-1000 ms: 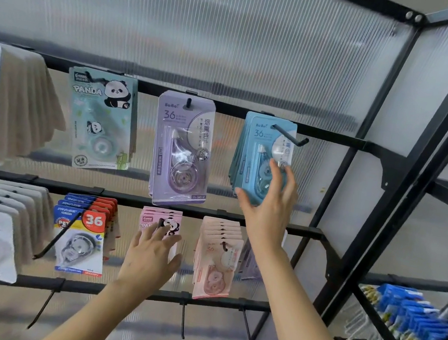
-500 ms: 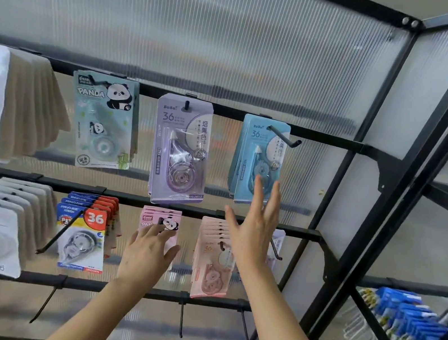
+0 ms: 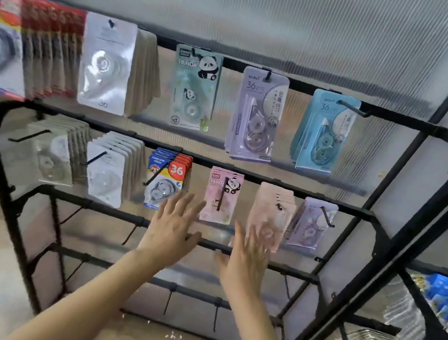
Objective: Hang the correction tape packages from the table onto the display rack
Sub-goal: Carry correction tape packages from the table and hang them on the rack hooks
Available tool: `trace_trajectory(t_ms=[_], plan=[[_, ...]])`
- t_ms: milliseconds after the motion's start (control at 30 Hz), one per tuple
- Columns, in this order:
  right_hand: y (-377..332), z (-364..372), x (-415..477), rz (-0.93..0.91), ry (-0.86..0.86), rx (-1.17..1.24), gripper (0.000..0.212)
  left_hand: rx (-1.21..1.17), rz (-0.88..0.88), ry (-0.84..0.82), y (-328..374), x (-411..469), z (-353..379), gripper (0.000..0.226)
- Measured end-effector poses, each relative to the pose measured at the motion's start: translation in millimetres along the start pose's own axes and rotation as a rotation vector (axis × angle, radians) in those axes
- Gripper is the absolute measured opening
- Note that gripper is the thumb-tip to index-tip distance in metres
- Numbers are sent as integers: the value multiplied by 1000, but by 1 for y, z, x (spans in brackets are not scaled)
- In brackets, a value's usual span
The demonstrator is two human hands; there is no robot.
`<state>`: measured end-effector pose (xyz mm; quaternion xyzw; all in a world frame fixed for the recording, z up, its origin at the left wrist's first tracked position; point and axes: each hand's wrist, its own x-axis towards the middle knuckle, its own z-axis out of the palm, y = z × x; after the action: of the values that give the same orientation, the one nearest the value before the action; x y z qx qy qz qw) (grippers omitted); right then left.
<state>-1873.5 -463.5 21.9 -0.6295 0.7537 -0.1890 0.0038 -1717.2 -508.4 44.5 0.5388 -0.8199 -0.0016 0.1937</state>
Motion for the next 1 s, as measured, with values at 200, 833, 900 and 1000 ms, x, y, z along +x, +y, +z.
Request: trace_trajectory(t_ms=[200,833,900,1000], plan=[[-70,20,-78,-61,-128,37,74,88,-159,-58,-67,-127,-27,66],[-415,80,-347,-768,-738,180,69,182,-1155,91,-246,-572,-171,69],[-455,90,-365,-839,-785,188,69,192,-1236,107,-266,-603,-184,67],[-516,104,-388,-945,-825,198,68,206,-1348,126,-302,-642,-204,66]])
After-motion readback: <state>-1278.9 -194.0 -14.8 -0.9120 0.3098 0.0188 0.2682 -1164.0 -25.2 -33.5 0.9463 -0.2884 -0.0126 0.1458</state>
